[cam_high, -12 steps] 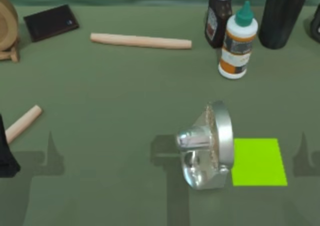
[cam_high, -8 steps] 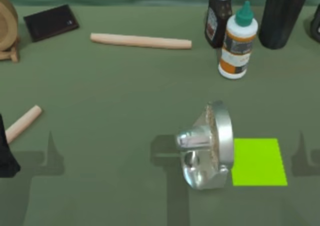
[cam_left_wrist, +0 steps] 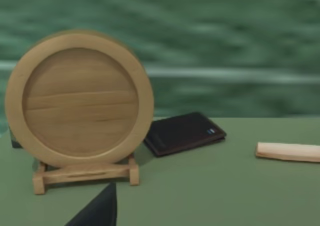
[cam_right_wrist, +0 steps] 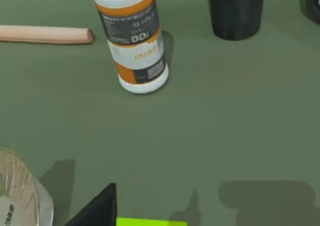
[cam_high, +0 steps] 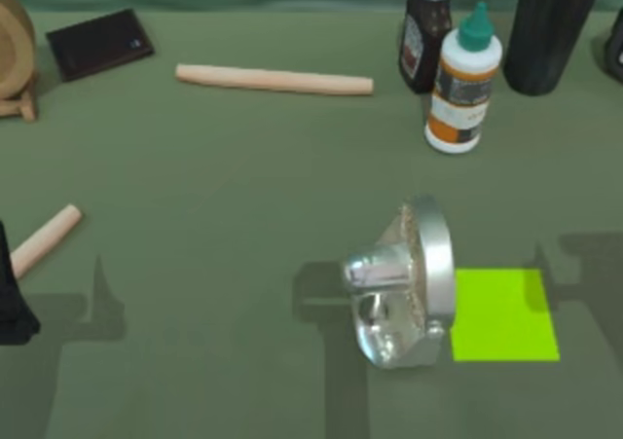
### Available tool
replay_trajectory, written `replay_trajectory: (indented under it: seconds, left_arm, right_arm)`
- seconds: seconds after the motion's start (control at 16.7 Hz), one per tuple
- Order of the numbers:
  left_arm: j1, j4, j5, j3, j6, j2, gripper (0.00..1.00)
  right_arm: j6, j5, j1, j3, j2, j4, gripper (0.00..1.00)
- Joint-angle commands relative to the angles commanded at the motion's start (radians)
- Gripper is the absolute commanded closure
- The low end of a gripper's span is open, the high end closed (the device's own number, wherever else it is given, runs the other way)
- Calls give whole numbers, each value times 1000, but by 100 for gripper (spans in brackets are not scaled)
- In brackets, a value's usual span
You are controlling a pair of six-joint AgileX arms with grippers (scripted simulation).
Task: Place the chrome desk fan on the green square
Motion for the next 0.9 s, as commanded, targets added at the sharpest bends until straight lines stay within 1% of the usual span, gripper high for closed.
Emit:
replay_trajectory:
  seconds: [0.54, 0.72, 0.9]
  left_arm:
    - [0, 0, 0, 0, 0, 0, 0]
    - [0, 0, 0, 0, 0, 0, 0]
    - [0, 0, 0, 0, 0, 0, 0]
  right_arm:
    - [256, 2, 291, 828, 889, -640, 0]
    - [327, 2, 371, 1061, 1134, -812, 0]
    - [379, 1, 431, 1234, 1312, -940, 0]
